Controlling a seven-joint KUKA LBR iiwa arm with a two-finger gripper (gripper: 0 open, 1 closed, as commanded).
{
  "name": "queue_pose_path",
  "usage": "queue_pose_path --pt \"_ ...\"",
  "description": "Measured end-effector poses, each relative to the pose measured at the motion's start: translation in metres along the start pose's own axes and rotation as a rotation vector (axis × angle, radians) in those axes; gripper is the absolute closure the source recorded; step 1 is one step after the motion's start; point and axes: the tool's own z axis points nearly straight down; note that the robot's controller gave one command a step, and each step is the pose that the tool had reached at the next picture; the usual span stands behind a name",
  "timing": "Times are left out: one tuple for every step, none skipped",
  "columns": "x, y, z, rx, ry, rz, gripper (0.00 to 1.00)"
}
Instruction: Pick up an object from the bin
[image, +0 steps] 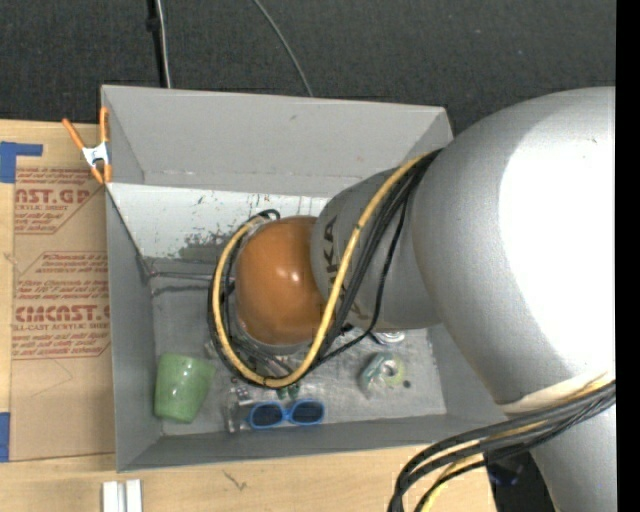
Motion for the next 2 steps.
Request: queue_pose_path --pt "-0.0113 0.0506 -0.0004 0.025 0.013 0.063 0.0" --pt "-0.0123 0.0482 -0.0009 0.022 0.009 0.069 1.0"
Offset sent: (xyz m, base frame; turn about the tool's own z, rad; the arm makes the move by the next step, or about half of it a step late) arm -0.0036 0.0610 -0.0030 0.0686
